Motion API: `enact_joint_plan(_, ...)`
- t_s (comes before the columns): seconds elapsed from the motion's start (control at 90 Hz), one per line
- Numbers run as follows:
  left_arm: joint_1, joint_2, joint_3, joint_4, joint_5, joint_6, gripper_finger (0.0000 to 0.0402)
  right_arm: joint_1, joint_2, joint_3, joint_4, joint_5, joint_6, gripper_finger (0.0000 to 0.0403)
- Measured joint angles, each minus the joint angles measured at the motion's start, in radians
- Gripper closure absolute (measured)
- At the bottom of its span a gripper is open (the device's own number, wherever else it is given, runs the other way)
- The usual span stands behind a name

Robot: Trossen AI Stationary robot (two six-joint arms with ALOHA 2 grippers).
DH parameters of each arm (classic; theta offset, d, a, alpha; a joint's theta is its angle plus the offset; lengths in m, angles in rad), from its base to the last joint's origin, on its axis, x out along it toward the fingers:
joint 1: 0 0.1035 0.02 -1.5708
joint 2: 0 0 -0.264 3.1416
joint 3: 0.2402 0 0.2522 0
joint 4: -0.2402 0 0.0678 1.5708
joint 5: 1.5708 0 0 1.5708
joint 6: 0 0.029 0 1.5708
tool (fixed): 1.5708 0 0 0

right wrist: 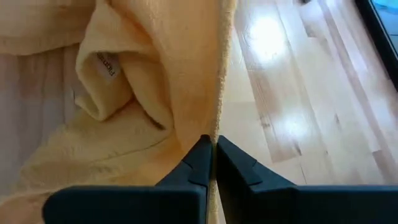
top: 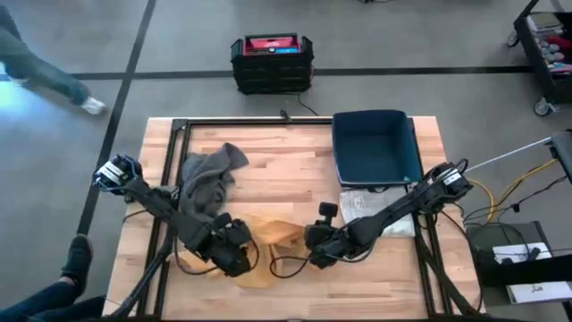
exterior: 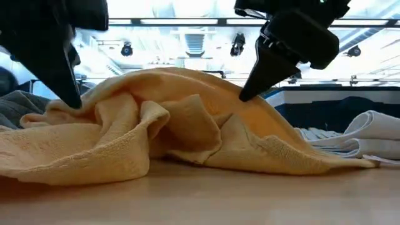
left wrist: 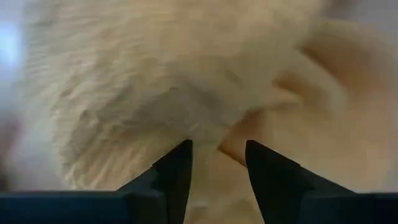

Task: Fold towel
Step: Fold the yellow towel

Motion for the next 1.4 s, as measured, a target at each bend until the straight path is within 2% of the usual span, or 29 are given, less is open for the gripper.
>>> enact_joint_plan(0.089, 0.001, 0.000, -0.006, -0.055, -0.094, -0.030, 0.0306, 0.000, 0.000, 0.000, 0.001, 0.000, -0.002, 0.0402)
enact_joint_plan(0.189, 0.001, -0.001, 0.038, -0.181, -0.180, -0.049, 0.0369, 0.000, 0.000, 0.000, 0.003, 0.001, -0.004, 0.0402)
enact_joint_plan(0.244, 0.001, -0.005, 0.079, -0.261, -0.233, -0.050, 0.0390, 0.000, 0.000, 0.000, 0.004, 0.000, -0.011, 0.0403)
enact_joint_plan(0.333, 0.010, -0.010, 0.158, -0.400, -0.319, -0.045, 0.0392, 0.000, 0.000, 0.000, 0.010, 0.001, -0.015, 0.0403)
enact_joint_plan(0.422, 0.033, -0.010, 0.221, -0.491, -0.346, -0.008, 0.0399, 0.000, 0.000, 0.000, 0.013, 0.000, -0.015, 0.0403)
enact_joint_plan(0.567, 0.048, -0.013, 0.272, -0.494, -0.347, 0.038, 0.0382, 0.000, 0.000, 0.000, 0.014, 0.000, -0.014, 0.0403)
enact_joint_plan(0.633, 0.046, -0.013, 0.285, -0.493, -0.319, 0.052, 0.0365, 0.000, 0.000, 0.000, 0.015, -0.015, -0.014, 0.0403)
enact_joint_plan(0.8, 0.045, -0.014, 0.279, -0.461, -0.131, 0.025, 0.0284, 0.000, 0.000, 0.000, 0.016, -0.072, -0.015, 0.0403)
enact_joint_plan(0.922, 0.027, -0.015, 0.225, -0.375, 0.044, -0.010, 0.0214, 0.000, 0.000, 0.000, 0.016, -0.080, -0.015, 0.0403)
enact_joint_plan(1.056, -0.009, -0.015, 0.137, -0.252, 0.158, -0.091, 0.0160, 0.002, 0.001, 0.000, 0.016, -0.082, -0.014, 0.0403)
enact_joint_plan(1.189, -0.040, -0.014, 0.051, -0.136, 0.172, -0.178, 0.0153, 0.002, 0.001, 0.000, 0.016, -0.082, -0.014, 0.0403)
enact_joint_plan(1.4, -0.040, -0.014, -0.076, 0.026, 0.132, -0.237, 0.0199, 0.002, 0.001, 0.000, 0.020, -0.081, -0.014, 0.0403)
